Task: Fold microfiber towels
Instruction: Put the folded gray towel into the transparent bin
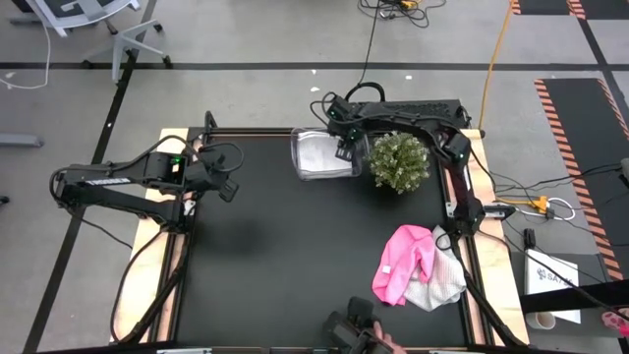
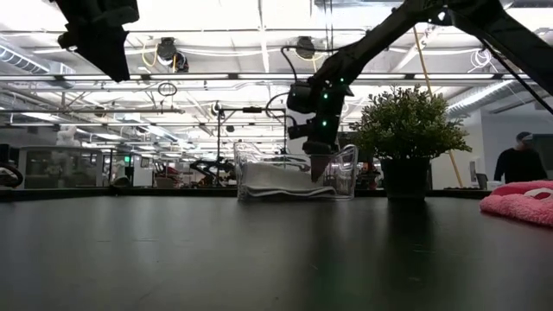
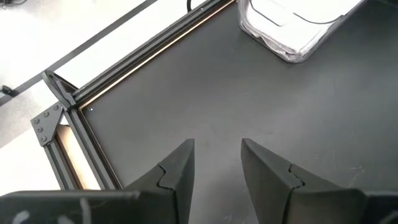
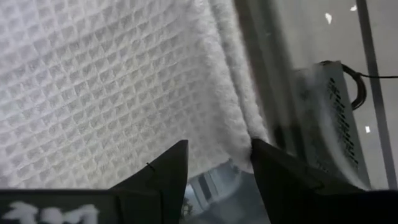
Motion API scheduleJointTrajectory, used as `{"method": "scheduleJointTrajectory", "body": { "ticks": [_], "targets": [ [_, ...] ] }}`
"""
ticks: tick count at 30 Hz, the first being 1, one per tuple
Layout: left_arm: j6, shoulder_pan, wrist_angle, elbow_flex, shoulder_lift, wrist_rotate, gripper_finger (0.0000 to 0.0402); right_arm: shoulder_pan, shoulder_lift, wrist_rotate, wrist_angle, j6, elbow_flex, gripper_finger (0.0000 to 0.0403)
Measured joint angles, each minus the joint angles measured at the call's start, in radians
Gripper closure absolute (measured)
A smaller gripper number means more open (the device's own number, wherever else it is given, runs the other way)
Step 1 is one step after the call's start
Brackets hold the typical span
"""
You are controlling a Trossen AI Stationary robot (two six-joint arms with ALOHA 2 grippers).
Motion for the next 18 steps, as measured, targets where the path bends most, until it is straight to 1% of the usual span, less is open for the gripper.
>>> {"method": "scheduleJointTrajectory", "body": {
  "ticks": [4, 7, 10, 14, 15, 18],
  "targets": [
    [-0.030, 0.000, 0.000, 0.000, 0.000, 0.000, 0.0270, 0.001, 0.015, 0.000, 0.006, -0.017, 0.000, 0.0234],
    [-0.048, 0.000, 0.000, 0.000, 0.000, 0.000, 0.0270, 0.001, 0.014, 0.003, 0.009, -0.023, 0.000, 0.0249],
    [-0.057, 0.000, 0.002, 0.000, 0.000, 0.000, 0.0270, 0.001, 0.008, 0.003, 0.009, -0.036, 0.000, 0.0291],
    [-0.062, 0.000, 0.013, 0.000, 0.000, -0.002, 0.0270, 0.004, 0.005, -0.001, -0.004, -0.052, 0.000, 0.0376],
    [-0.062, 0.000, 0.016, 0.000, 0.000, -0.006, 0.0270, 0.007, 0.005, -0.004, -0.010, -0.055, 0.000, 0.0389],
    [-0.069, 0.000, 0.023, 0.000, 0.000, -0.019, 0.0270, 0.018, 0.005, -0.028, -0.024, -0.064, 0.000, 0.0394]
  ]
}}
